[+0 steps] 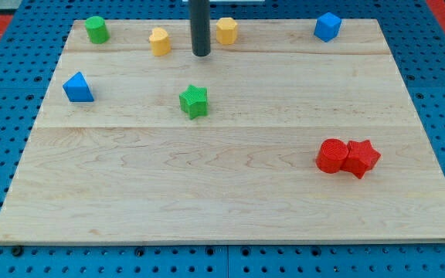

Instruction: Place the heart and the triangle in a diagonal line

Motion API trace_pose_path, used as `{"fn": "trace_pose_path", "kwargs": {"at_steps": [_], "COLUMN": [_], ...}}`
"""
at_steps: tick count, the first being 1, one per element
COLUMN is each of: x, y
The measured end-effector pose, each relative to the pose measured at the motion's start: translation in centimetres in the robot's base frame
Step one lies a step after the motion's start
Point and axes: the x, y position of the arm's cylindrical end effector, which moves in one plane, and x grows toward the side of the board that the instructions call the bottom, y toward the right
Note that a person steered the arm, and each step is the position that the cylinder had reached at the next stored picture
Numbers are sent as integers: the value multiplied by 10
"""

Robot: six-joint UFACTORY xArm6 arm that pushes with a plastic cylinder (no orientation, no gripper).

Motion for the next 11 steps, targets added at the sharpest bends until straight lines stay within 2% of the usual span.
{"fn": "trace_pose_path", "kwargs": {"at_steps": [2, 3, 4, 5, 6, 8, 9, 11], "x": [-47, -36, 24, 36, 37, 113, 144, 103], "y": [-34, -74, -115, -129, -176, -167, -120, -209]}}
